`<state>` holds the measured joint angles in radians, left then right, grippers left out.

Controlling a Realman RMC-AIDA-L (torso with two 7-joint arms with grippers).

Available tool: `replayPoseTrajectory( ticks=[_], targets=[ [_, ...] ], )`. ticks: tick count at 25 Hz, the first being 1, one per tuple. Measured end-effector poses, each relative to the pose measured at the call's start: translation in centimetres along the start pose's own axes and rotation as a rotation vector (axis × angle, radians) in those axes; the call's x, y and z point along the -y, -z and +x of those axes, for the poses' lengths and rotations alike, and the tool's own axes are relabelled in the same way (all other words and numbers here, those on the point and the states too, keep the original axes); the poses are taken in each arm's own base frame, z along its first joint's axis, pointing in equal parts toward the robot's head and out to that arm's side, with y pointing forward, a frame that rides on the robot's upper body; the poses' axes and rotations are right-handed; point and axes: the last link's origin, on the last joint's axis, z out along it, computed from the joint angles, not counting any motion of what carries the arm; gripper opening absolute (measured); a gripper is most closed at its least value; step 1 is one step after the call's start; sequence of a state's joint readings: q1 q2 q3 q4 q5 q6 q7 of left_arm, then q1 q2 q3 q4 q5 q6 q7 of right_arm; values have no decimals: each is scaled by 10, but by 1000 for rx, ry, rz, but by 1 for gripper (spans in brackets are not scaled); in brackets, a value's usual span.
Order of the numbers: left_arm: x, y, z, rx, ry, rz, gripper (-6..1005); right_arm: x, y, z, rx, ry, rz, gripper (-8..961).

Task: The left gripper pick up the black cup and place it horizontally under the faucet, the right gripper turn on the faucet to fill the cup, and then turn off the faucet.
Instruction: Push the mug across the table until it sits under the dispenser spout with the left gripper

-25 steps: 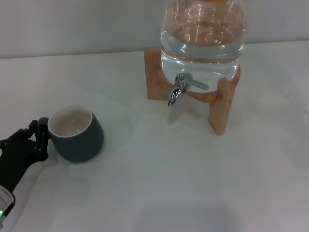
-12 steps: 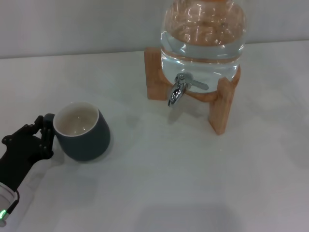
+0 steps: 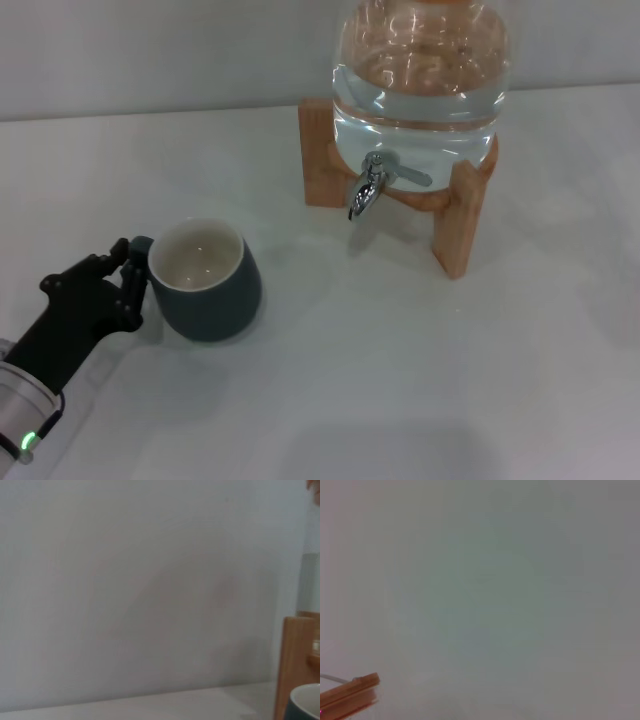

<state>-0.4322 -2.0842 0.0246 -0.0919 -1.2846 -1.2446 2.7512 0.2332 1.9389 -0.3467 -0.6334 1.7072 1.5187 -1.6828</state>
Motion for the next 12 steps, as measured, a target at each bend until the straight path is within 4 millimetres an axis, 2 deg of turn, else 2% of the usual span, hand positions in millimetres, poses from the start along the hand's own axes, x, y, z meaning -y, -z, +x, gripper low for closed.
replayPoseTrajectory(
  ticks=[12],
  targets=[
    [-14, 0, 0, -8, -7, -78, 157, -1, -3, 0, 0, -1, -4, 843]
  ],
)
